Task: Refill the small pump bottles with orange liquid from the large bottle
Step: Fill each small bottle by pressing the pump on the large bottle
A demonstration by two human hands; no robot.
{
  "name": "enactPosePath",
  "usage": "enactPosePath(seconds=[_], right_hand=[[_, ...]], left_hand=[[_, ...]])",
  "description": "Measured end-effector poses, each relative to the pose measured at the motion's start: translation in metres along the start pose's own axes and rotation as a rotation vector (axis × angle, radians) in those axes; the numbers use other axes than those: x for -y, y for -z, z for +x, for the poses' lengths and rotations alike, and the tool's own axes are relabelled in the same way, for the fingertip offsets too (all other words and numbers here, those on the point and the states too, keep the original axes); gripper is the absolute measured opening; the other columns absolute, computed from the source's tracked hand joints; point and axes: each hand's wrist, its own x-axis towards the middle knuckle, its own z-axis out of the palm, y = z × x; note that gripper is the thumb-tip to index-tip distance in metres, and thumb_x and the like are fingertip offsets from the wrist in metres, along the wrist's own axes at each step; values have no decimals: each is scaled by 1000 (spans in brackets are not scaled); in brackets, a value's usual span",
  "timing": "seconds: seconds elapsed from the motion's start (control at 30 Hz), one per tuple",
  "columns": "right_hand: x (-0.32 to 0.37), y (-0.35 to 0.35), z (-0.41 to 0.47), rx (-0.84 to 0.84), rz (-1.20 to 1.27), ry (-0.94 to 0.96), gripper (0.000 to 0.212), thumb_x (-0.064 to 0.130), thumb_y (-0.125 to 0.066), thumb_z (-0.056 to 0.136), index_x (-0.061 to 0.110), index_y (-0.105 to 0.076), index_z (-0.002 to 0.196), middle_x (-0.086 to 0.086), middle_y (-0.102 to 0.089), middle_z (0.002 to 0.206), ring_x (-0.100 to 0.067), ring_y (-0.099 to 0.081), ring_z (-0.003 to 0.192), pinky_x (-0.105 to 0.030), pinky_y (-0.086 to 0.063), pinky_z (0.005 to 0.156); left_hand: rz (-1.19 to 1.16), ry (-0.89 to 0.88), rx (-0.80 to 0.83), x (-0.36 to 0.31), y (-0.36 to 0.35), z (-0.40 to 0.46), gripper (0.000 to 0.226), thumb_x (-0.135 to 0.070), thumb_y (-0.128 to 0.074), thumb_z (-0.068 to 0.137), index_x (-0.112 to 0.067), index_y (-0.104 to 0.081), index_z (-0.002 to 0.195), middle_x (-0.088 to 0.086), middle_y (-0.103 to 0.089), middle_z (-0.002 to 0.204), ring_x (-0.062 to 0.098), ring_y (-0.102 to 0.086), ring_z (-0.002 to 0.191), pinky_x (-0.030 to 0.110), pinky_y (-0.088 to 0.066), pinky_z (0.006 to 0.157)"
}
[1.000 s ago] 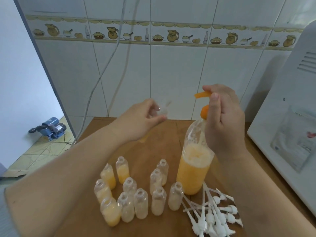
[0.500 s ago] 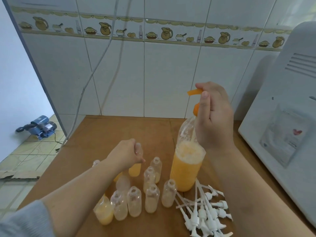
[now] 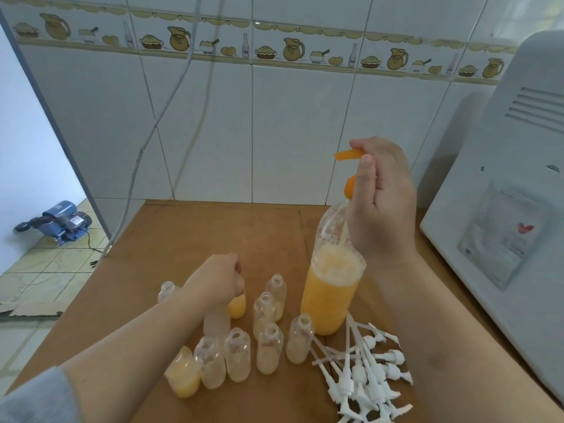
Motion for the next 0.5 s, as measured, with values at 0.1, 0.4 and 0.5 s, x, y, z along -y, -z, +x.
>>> enactPosePath(seconds=[0.1, 0.4, 0.5], right_hand=[[0, -1, 0, -12, -4, 3, 34, 19, -31, 99, 8, -59, 116, 7, -51, 111, 0, -46, 107, -4, -32, 91], [1, -3, -1, -55, -1, 16, 33, 17, -31, 99, 7, -59, 115, 5, -53, 110, -3, -49, 105, -9, -36, 89], [2, -4, -2, -60, -7, 21, 34, 17, -31, 99, 6, -60, 114, 3, -54, 110, -1, -47, 105, -7, -34, 89]], left_hand=[[-12, 16, -67, 2, 9, -8, 23, -19, -56, 89, -18, -54, 112, 2, -60, 105, 17, -60, 85, 29, -54, 75], [-57, -43, -132, 27, 37, -71, 24, -23, -65, 83, -30, -54, 104, -17, -57, 90, 3, -58, 80, 24, -53, 74], [12, 14, 53, 26, 30, -74, 30, -35, -64, 83, -30, -52, 110, -14, -56, 100, 8, -56, 93, 29, -53, 83]])
